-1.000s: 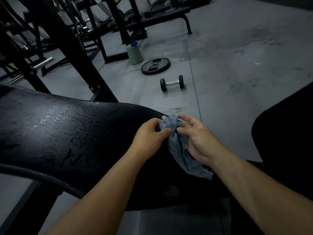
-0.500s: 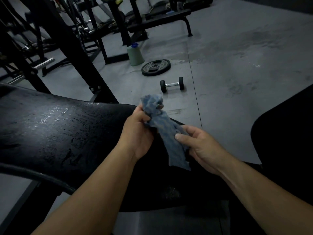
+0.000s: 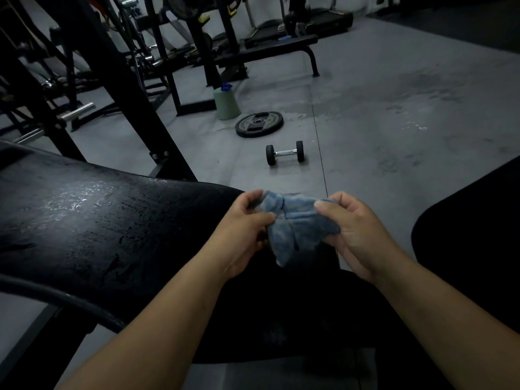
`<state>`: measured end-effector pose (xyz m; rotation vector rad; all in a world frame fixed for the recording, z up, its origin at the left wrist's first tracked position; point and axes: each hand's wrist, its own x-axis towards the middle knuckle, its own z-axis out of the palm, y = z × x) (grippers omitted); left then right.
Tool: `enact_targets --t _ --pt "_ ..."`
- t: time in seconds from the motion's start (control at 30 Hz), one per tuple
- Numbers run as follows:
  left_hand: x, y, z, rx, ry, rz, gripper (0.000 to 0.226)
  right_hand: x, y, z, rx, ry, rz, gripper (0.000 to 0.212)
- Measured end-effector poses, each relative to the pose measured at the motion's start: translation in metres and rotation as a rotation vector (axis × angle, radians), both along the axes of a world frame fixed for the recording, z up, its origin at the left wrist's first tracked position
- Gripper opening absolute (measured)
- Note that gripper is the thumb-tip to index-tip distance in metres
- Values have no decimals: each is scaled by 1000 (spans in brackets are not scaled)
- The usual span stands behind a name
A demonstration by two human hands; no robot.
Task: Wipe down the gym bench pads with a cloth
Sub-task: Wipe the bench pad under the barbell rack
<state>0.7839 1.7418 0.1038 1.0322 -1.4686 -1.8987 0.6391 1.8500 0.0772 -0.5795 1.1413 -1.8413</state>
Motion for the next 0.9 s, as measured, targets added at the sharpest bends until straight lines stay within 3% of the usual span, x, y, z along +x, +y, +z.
enact_targets --t 0.1,0.17,0.2,0.27,0.3,0.37,0.43,0.47,0.53,0.6,0.63,0.67,0.73,0.8,0.9 --pt "-6 -2 0 -35 103 140 54 5 3 -3 -40 -19 -90 28" --pt "-7 0 1 21 118 187 38 9 4 -1 -94 -81 -77 30" --pt "-6 3 2 115 84 135 35 10 5 1 -107 -97 -42 32" --pt "-1 8 2 232 -110 -148 64 11 6 8 -116 -86 36 36" --pt "2 11 1 190 -190 -283 67 10 7 11 -119 -73 55 38" --pt "5 12 -3 62 -211 -329 52 7 8 19 -117 -54 18 36" --pt "3 5 -5 1 -111 -178 34 -1 7 16 -82 -17 -98 35" --pt "2 1 -4 -23 -59 -111 24 -6 5 10 -18 77 -172 33" --pt "0 -5 -5 -165 -72 -95 17 -17 5 -7 276 518 -228 23" --pt "1 -6 -6 -407 -204 -171 21 -19 9 -18 571 1032 -55 41" --pt "2 -5 -6 -486 -253 -232 21 -16 11 -18 566 1203 30 54" --pt "2 -3 -4 -488 -273 -298 23 -10 12 -14 482 1258 106 65" --pt "4 -4 -2 -372 -249 -430 42 3 8 -9 306 1119 253 79" --pt "6 -7 -2 -410 -291 -484 58 5 0 -20 311 1028 267 70" --pt "14 -16 -1 -731 -525 -396 62 -11 -15 -36 422 1077 78 16"
